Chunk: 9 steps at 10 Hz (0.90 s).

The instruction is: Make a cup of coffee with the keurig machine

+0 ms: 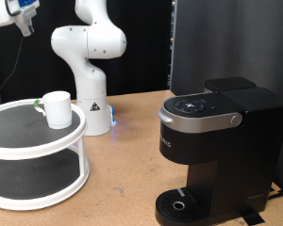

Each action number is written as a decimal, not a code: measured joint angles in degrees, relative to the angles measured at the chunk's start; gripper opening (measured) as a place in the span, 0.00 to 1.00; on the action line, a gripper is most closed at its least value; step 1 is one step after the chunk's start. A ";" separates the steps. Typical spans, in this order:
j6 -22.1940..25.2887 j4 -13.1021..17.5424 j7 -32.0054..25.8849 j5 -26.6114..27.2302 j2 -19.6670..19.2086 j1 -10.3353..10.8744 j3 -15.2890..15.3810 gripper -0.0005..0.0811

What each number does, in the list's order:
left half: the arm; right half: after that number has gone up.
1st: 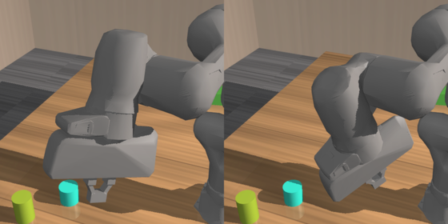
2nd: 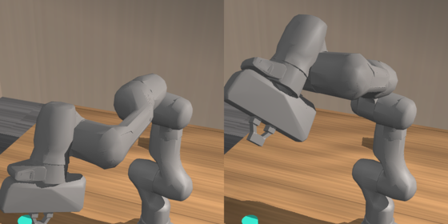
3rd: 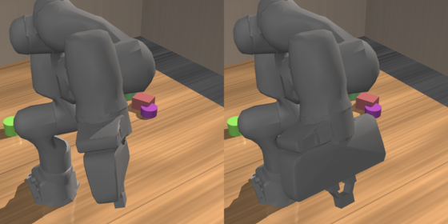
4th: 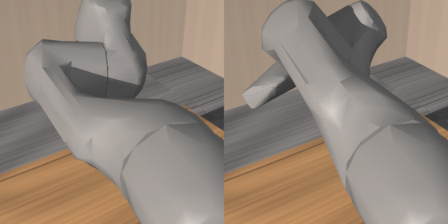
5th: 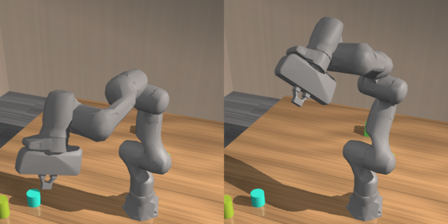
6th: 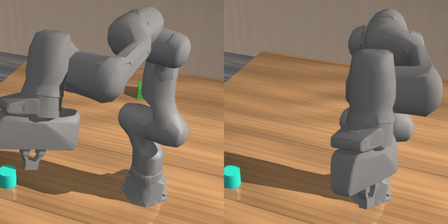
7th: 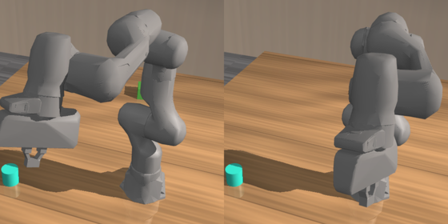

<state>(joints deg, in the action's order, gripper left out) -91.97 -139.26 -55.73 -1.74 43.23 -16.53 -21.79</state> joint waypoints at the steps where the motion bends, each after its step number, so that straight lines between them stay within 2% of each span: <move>1: -1.07 -1.19 0.00 -0.02 0.04 0.00 0.00 0.01; 5: -7.41 -6.70 -0.35 -1.40 0.89 -0.08 -0.09 0.01; 9: -11.35 -10.79 -2.40 -3.81 1.81 -1.04 -0.94 0.01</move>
<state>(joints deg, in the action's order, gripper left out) -103.32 -150.04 -58.14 -5.55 45.04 -17.57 -22.72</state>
